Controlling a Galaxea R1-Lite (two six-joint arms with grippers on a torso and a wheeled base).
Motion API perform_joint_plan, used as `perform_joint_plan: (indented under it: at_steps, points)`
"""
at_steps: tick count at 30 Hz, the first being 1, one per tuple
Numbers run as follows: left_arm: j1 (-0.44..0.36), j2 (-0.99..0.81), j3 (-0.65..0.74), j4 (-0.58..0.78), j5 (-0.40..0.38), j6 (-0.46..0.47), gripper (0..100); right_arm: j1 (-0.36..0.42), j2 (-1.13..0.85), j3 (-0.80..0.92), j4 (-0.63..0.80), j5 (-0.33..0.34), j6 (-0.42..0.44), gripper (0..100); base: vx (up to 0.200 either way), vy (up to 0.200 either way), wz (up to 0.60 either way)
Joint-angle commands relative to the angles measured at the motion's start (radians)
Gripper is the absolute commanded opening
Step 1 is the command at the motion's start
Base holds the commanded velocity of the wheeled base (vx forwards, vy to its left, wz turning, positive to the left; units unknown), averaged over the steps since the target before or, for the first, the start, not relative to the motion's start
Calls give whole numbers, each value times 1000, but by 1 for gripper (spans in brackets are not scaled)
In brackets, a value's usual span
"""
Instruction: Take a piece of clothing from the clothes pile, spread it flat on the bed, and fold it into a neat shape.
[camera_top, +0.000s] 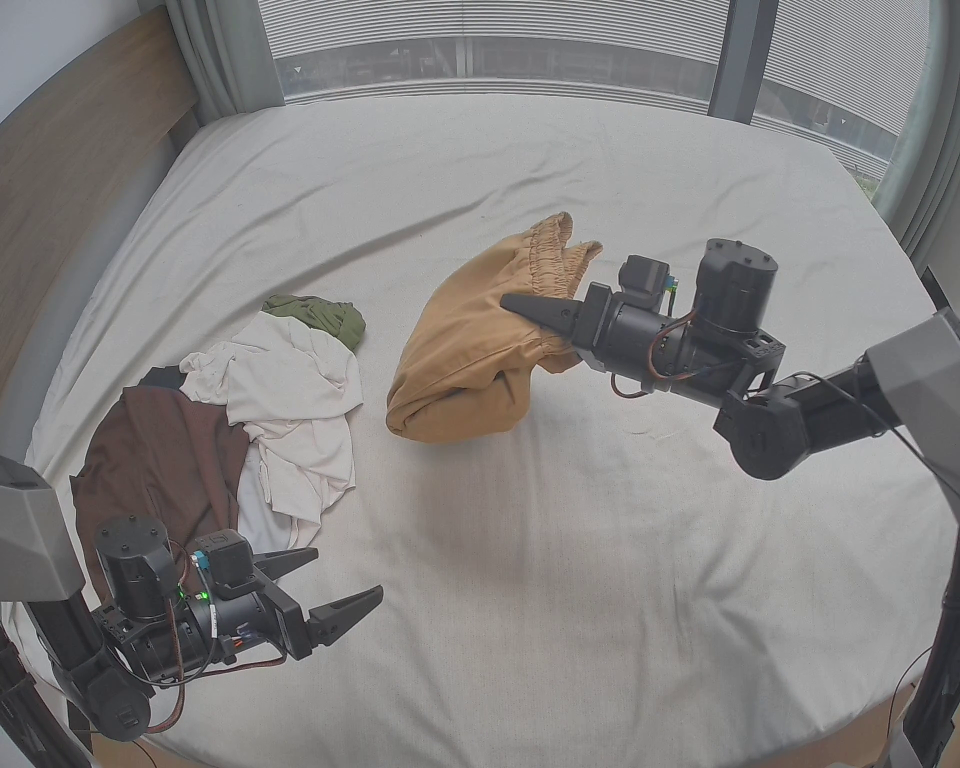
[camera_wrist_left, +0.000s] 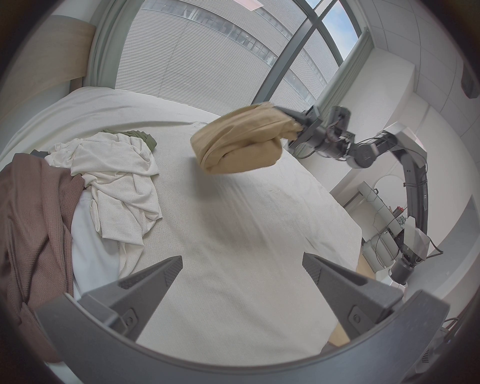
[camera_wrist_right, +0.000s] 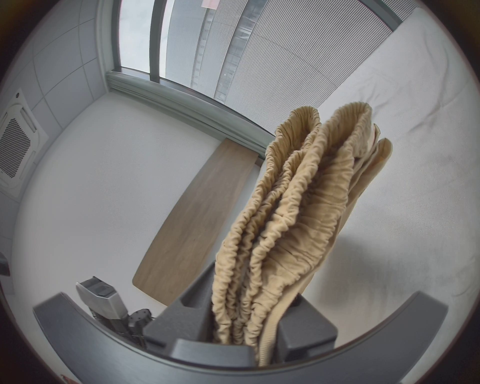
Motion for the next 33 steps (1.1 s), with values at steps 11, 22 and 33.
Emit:
perform_joint_plan:
  at_steps: [11, 22, 33]
  points:
    - [-3, 2, 10, 0, 0, -3, 100, -144, 260, -90, 19, 1, -11, 0, 0, 0, 0]
    - [-7, 1, 6, 0, 0, -16, 100, -165, 195, 103, 1, -1, -84, 0, 0, 0, 0]
    - [-7, 7, -8, -1, 0, -19, 100, -167, 200, 155, -84, -1, -95, 100, 0, 0, 0]
